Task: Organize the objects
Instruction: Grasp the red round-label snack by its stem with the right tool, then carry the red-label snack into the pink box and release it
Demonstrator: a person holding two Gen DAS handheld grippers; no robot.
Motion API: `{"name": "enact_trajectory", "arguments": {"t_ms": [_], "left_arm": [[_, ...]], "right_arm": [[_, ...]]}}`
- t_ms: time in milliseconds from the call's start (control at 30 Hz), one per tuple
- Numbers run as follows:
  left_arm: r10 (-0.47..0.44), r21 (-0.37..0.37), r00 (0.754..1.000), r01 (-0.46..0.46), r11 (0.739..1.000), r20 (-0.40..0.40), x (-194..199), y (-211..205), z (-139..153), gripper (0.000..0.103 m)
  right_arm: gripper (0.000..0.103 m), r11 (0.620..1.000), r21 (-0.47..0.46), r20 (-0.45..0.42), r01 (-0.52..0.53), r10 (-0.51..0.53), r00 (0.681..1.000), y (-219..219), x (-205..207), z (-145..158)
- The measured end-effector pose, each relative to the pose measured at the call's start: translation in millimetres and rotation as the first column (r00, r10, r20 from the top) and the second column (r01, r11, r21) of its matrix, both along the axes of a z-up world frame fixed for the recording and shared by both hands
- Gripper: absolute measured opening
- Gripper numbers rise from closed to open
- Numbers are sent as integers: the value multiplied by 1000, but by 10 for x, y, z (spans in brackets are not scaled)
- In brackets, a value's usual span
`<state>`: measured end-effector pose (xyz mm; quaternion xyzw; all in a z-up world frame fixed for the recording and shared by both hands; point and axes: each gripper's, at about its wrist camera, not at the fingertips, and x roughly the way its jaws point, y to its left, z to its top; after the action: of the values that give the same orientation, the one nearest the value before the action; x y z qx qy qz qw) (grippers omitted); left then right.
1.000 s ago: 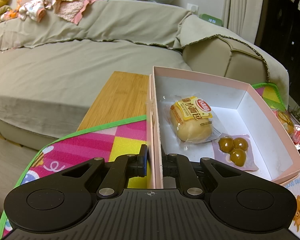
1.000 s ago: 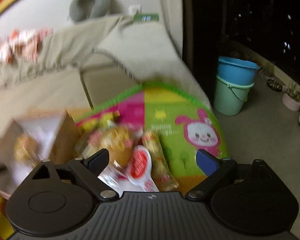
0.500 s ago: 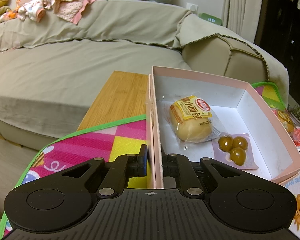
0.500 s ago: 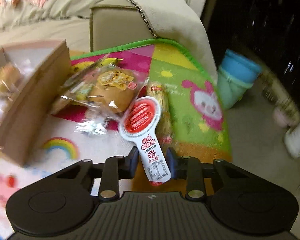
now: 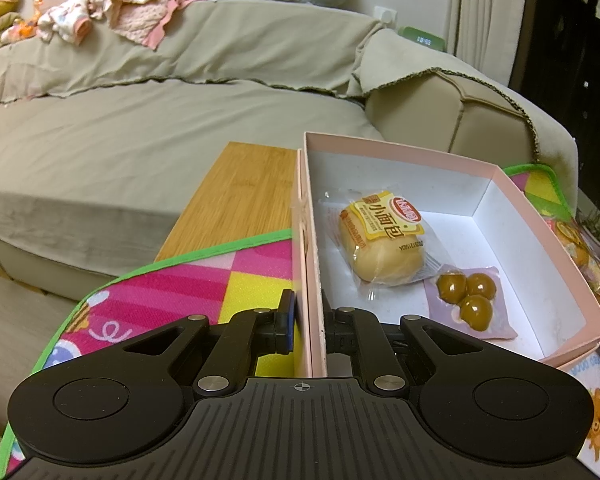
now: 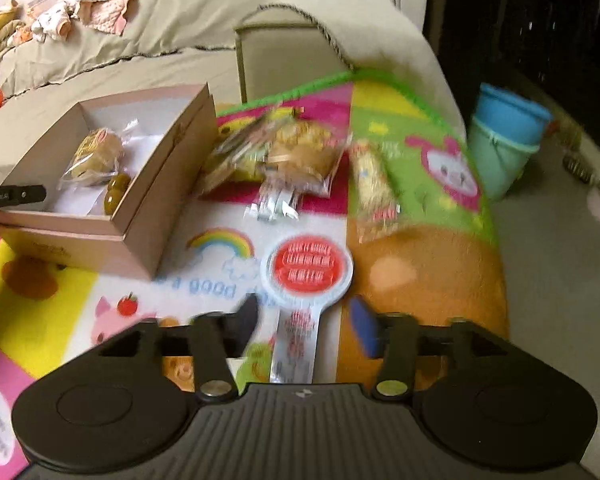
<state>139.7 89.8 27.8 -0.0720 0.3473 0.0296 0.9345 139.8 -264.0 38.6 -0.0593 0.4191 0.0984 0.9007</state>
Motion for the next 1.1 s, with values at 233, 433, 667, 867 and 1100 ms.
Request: {"name": "enact_trajectory", "arguments": {"t_ms": [233, 433, 667, 867, 1100], "left_arm": [[-2, 5, 1000, 2, 1000, -1, -6, -4, 2, 12], [0, 5, 1000, 0, 1000, 1, -21, -14, 7, 12], [1, 4, 1000, -1, 1000, 3, -15, -19, 27, 12], [-2, 14, 1000, 2, 1000, -1, -12, -23, 35, 12], [-12, 17, 1000, 12, 1000, -8, -20, -7, 42, 12]], "right_arm": [[71, 1000, 9, -31, 2, -2, 1000, 70, 332, -189], [60, 998, 54, -51, 30, -27, 998, 12, 285, -162], [60, 988, 140, -13, -60, 63, 998, 166, -85, 408], [60, 945, 252, 116, -208, 184, 976, 587, -33, 1103], [63, 891, 281, 199, -356, 309, 930, 1390, 294, 1310]]}}
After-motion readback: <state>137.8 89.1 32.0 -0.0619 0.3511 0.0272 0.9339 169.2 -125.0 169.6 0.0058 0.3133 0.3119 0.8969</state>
